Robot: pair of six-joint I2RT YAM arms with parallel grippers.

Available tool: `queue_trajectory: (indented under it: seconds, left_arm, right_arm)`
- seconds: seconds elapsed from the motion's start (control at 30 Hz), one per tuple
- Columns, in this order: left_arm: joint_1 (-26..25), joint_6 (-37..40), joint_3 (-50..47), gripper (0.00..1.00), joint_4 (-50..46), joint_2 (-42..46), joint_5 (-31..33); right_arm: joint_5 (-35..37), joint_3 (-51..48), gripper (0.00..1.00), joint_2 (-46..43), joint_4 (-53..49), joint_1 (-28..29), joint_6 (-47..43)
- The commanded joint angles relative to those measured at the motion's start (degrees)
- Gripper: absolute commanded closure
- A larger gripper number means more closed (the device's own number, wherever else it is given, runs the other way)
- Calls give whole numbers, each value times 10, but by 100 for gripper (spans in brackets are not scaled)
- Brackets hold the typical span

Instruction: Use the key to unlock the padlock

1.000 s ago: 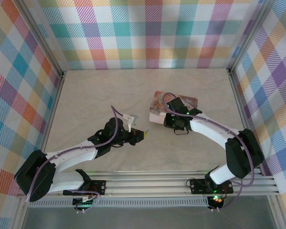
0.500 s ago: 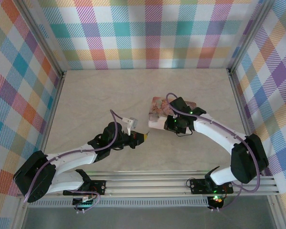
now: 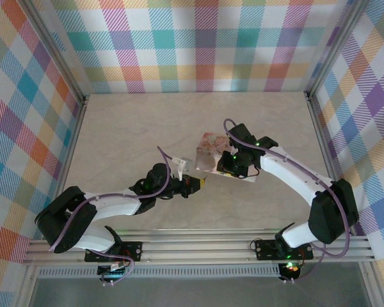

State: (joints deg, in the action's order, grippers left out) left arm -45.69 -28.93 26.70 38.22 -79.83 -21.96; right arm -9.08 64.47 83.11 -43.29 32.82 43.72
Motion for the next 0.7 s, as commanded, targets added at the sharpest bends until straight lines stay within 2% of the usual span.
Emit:
queue_trajectory:
  seconds: [0.0,0.5,0.67]
  left_arm:
    - [-13,2,7,100,78,-11,-3]
    - [-23,-26,-8,100,201,-71,-11]
    - [-24,-26,20,100,195,-99,-30]
  right_arm:
    - [-51,31,100,10,-14,-9,5]
    - [-119,54,100,17,-34,-47,-12]
    - [-132,53,100,18,-38,-50,-20]
